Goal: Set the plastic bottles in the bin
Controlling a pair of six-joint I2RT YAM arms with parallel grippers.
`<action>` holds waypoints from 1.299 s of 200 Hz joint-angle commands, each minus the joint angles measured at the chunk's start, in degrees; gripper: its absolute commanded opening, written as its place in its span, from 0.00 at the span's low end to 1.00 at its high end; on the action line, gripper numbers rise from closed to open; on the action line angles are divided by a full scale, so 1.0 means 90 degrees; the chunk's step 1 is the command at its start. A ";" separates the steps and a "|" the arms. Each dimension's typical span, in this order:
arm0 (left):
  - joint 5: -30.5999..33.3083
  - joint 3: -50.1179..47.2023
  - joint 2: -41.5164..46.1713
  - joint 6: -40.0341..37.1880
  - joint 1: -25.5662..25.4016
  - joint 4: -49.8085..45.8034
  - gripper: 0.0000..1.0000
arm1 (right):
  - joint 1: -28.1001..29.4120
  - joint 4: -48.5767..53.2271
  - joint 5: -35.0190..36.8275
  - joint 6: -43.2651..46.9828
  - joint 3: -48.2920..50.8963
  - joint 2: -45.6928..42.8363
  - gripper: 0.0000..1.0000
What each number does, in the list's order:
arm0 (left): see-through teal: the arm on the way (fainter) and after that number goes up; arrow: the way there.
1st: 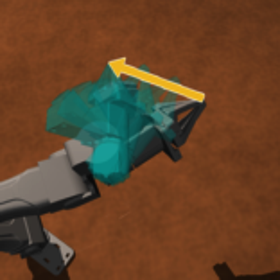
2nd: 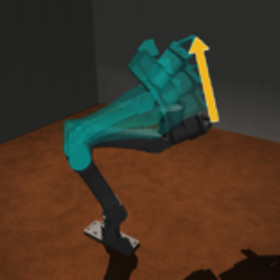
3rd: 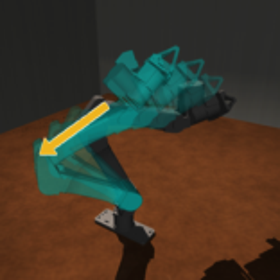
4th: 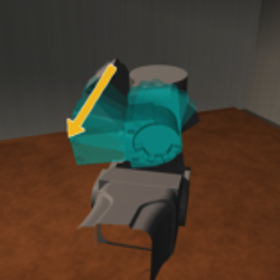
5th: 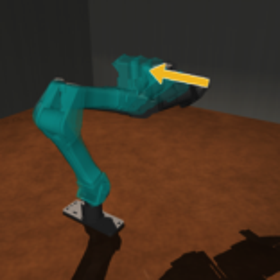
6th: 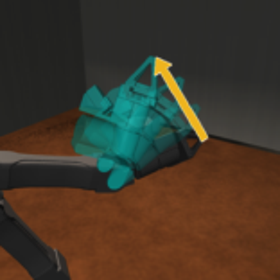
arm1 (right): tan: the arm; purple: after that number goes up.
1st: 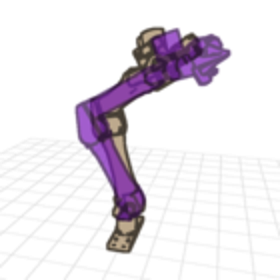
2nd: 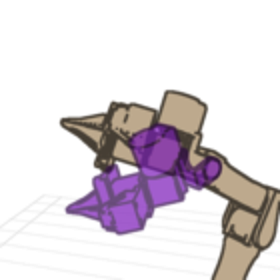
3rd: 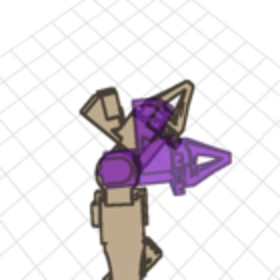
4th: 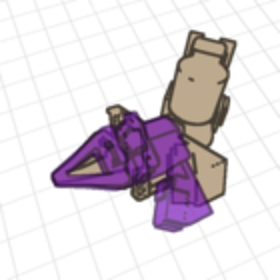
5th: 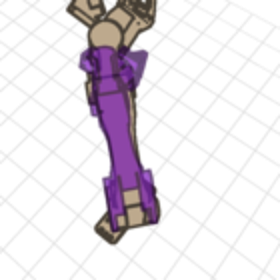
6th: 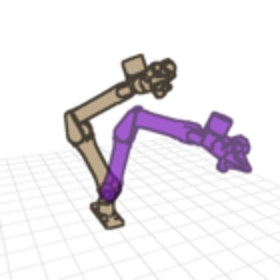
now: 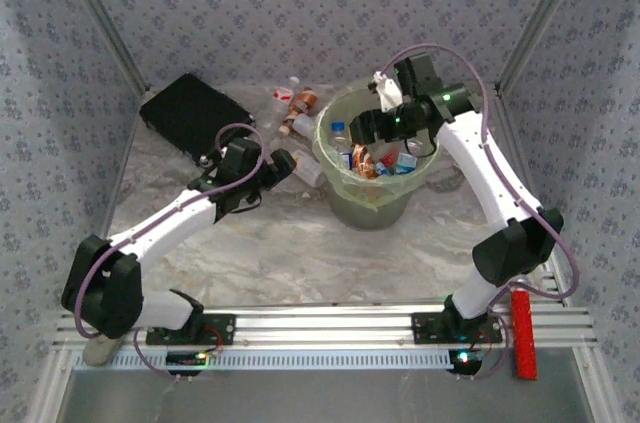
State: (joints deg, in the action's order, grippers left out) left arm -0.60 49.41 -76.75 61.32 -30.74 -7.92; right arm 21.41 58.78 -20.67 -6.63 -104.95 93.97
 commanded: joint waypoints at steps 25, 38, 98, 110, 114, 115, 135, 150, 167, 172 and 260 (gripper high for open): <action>-0.0195 -0.0390 -0.0501 0.1367 -0.0007 0.1425 0.99 | -0.0294 0.0426 0.0088 0.0008 -0.0661 -0.0074 0.74; -0.0226 -0.0341 -0.0712 0.1482 -0.0056 0.1604 0.99 | -0.0361 0.0460 0.0089 0.0015 -0.0657 -0.0153 0.75; -0.0249 0.0338 -0.1774 0.1727 -0.0198 0.1791 1.00 | -0.0668 0.0213 0.0128 -0.0027 -0.0127 -0.0825 0.75; -0.0334 0.0498 -0.2036 0.1740 -0.0205 0.1864 1.00 | -0.0735 0.0162 0.0123 -0.0044 -0.0052 -0.0945 0.75; -0.0363 0.0551 -0.2123 0.1758 -0.0206 0.1867 1.00 | -0.0759 0.0149 0.0121 -0.0045 -0.0026 -0.0982 0.75; -0.0368 0.0568 -0.2144 0.1764 -0.0207 0.1867 1.00 | -0.0763 0.0144 0.0120 -0.0044 -0.0018 -0.0985 0.75; -0.0498 0.0776 -0.2543 0.1866 -0.0230 0.2016 1.00 | -0.0824 0.0099 0.0118 -0.0054 0.0068 -0.1119 0.75; -0.0514 0.0807 -0.2737 0.2061 -0.0261 0.2201 1.00 | -0.0893 0.0080 0.0122 -0.0054 0.0133 -0.1196 0.75; -0.0543 0.0788 -0.2947 0.2316 -0.0278 0.2490 0.99 | -0.0974 0.0036 0.0130 -0.0054 0.0209 -0.1289 0.75; -0.0553 0.0798 -0.3010 0.2377 -0.0282 0.2579 0.99 | -0.1005 0.0018 0.0123 -0.0064 0.0225 -0.1312 0.75; -0.0599 0.1219 -0.3661 0.2416 -0.0323 0.2592 0.74 | -0.1161 -0.0076 0.0031 -0.0064 0.0457 -0.1457 0.75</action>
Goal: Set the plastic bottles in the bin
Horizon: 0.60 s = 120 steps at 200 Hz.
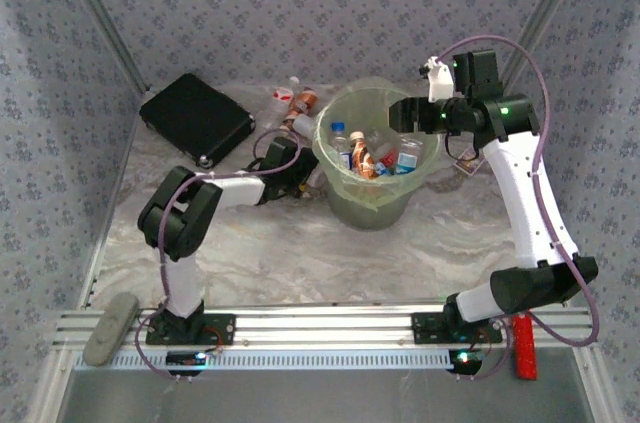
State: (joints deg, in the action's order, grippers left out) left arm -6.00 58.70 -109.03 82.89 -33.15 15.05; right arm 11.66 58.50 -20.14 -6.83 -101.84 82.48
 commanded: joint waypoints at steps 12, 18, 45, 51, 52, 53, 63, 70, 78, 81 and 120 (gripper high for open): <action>0.0048 0.0199 -0.0027 -0.0030 -0.0048 -0.0069 0.70 | -0.0097 -0.0063 -0.0045 -0.0044 0.0139 -0.0182 0.74; 0.0076 0.0191 0.0011 -0.0053 -0.0055 -0.0116 0.68 | -0.0108 -0.0064 -0.0053 -0.0042 0.0149 -0.0185 0.74; 0.0219 0.0117 0.0287 -0.0199 -0.0056 -0.0313 0.63 | -0.0141 -0.0084 -0.0086 -0.0032 0.0164 -0.0198 0.74; 0.0250 0.0102 0.0371 -0.0262 -0.0048 -0.0349 0.62 | -0.0151 -0.0093 -0.0095 -0.0033 0.0171 -0.0204 0.74; 0.0253 0.0091 0.0388 -0.0273 -0.0048 -0.0356 0.62 | -0.0147 -0.0093 -0.0101 -0.0032 0.0167 -0.0202 0.74; 0.0255 0.0085 0.0407 -0.0284 -0.0048 -0.0360 0.62 | -0.0145 -0.0098 -0.0103 -0.0032 0.0165 -0.0200 0.74; 0.0309 0.0011 0.0586 -0.0418 -0.0049 -0.0373 0.61 | -0.0152 -0.0113 -0.0124 -0.0032 0.0161 -0.0221 0.74; 0.0374 -0.0049 0.0754 -0.0572 -0.0048 -0.0408 0.61 | -0.0144 -0.0130 -0.0140 -0.0039 0.0140 -0.0226 0.74; 0.0466 -0.0117 0.0960 -0.0723 -0.0048 -0.0492 0.61 | -0.0145 -0.0142 -0.0204 -0.0055 0.0132 -0.0252 0.74; 0.0507 -0.0138 0.1050 -0.0803 -0.0055 -0.0533 0.61 | -0.0150 -0.0151 -0.0240 -0.0057 0.0117 -0.0257 0.74; 0.1150 -0.0547 0.2444 -0.2178 -0.0048 -0.1223 0.52 | 0.0021 -0.0447 -0.1025 -0.0213 0.0061 -0.0443 0.73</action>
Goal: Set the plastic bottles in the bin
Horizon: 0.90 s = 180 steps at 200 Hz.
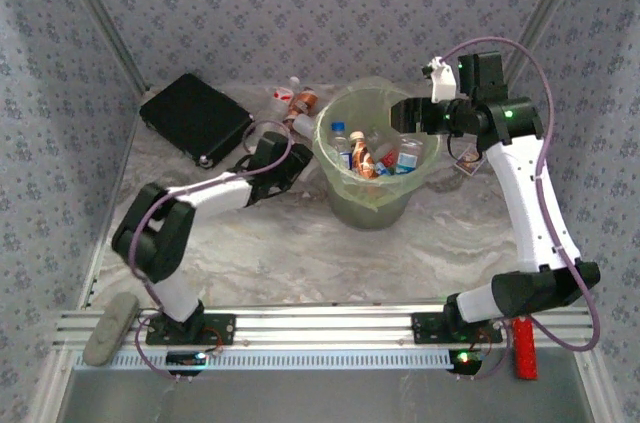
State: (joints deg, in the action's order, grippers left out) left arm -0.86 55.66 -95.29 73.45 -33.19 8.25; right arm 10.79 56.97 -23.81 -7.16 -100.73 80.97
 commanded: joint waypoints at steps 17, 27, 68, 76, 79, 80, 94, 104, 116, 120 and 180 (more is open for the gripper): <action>0.0652 -0.0308 0.1598 -0.1894 0.0012 -0.0927 0.43 | 0.0441 -0.0446 -0.0702 -0.0121 -0.0149 -0.0362 0.73; 0.0584 -0.0379 0.1994 -0.2443 0.0017 -0.1122 0.40 | 0.0729 -0.0499 -0.0652 -0.0061 -0.0274 -0.0335 0.74; -0.0115 -0.0712 0.3569 -0.4207 0.0115 -0.1631 0.18 | 0.1821 -0.0744 -0.0519 0.0001 -0.0851 0.0142 0.75; -0.0383 -0.0790 0.3829 -0.4453 0.0137 -0.1603 0.13 | 0.2028 -0.0817 -0.0547 -0.0023 -0.0967 0.0285 0.75; -0.0493 -0.0819 0.3917 -0.4556 0.0135 -0.1593 0.11 | 0.2108 -0.0839 -0.0549 -0.0025 -0.1016 0.0342 0.75; -0.0535 -0.0826 0.3947 -0.4571 0.0134 -0.1592 0.11 | 0.2125 -0.0845 -0.0548 -0.0030 -0.1035 0.0365 0.75; -0.0914 -0.0898 0.4275 -0.4891 0.0150 -0.1590 0.05 | 0.2417 -0.0957 -0.0537 -0.0109 -0.1260 0.0651 0.77; -0.1146 -0.0944 0.4482 -0.5025 0.0152 -0.1558 0.02 | 0.2565 -0.0978 -0.0576 -0.0187 -0.1455 0.0901 0.79; -0.1426 -0.1012 0.4656 -0.5089 0.0152 -0.1440 0.00 | 0.2698 -0.0979 -0.0667 -0.0301 -0.1713 0.1238 0.82; -0.1515 -0.1026 0.4684 -0.5103 0.0148 -0.1391 0.00 | 0.2735 -0.0974 -0.0744 -0.0333 -0.1803 0.1355 0.82; -0.2257 -0.1106 0.4530 -0.4997 0.0139 -0.0783 0.00 | 0.3167 -0.1229 -0.1162 -0.0652 -0.2551 0.2579 0.85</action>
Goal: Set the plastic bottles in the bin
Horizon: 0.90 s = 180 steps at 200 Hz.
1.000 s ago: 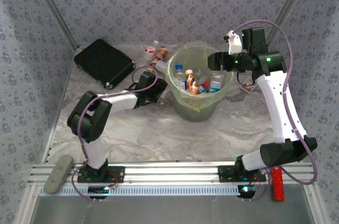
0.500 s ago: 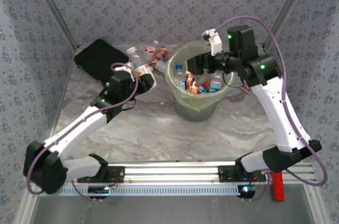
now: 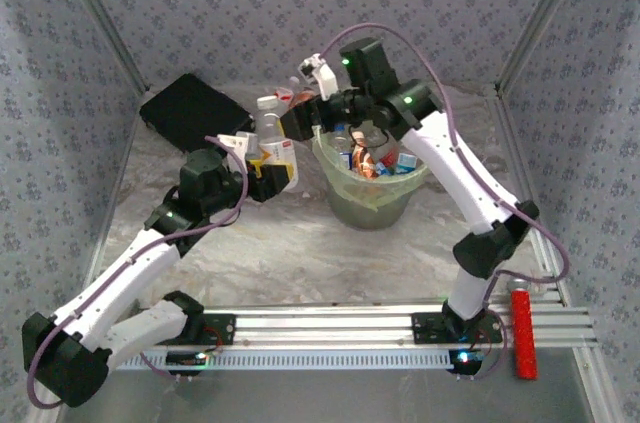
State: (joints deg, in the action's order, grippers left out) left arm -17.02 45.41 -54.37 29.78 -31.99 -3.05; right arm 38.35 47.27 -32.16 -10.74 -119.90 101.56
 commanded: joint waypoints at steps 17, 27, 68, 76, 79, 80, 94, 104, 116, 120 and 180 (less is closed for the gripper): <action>-0.0481 0.0027 -0.0024 -0.0136 0.0004 0.0560 0.00 | 0.0112 -0.0144 -0.0342 -0.0334 -0.0483 0.0522 0.86; -0.0482 0.0051 -0.0042 -0.0142 0.0001 0.0573 0.00 | 0.0124 -0.0154 -0.0465 -0.0366 -0.0497 0.0607 0.84; -0.0484 0.0049 -0.0111 -0.0145 -0.0005 0.0670 0.00 | 0.0158 -0.0140 -0.0570 -0.0471 -0.0535 0.0794 0.74; -0.0493 0.0057 -0.0112 -0.0138 -0.0005 0.0690 0.00 | 0.0153 -0.0105 -0.0575 -0.0468 -0.0559 0.0831 0.74; -0.0492 0.0057 -0.0113 -0.0135 -0.0008 0.0699 0.00 | 0.0153 -0.0089 -0.0585 -0.0467 -0.0571 0.0855 0.74; -0.0492 0.0059 -0.0112 -0.0135 -0.0004 0.0699 0.00 | 0.0148 -0.0083 -0.0591 -0.0462 -0.0573 0.0860 0.74; -0.0475 0.0075 -0.0126 -0.0152 -0.0009 0.0686 0.00 | 0.0148 -0.0018 -0.0616 -0.0437 -0.0614 0.0903 0.68; -0.0464 0.0091 -0.0121 -0.0145 -0.0008 0.0674 0.00 | 0.0155 -0.0032 -0.0609 -0.0439 -0.0604 0.0893 0.64; -0.0428 0.0094 -0.0124 -0.0135 -0.0007 0.0671 0.00 | 0.0147 -0.0040 -0.0594 -0.0428 -0.0613 0.0875 0.63; -0.0408 0.0100 -0.0118 -0.0127 -0.0007 0.0657 0.00 | 0.0136 -0.0046 -0.0599 -0.0430 -0.0622 0.0867 0.62; -0.0076 0.0035 -0.0005 -0.0130 -0.0001 0.0458 0.83 | 0.0023 0.0074 -0.0523 -0.0278 -0.1097 0.0768 0.51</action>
State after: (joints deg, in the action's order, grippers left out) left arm -19.46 45.30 -55.44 29.61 -31.90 1.10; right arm 39.09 47.77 -35.57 -13.89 -124.95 108.95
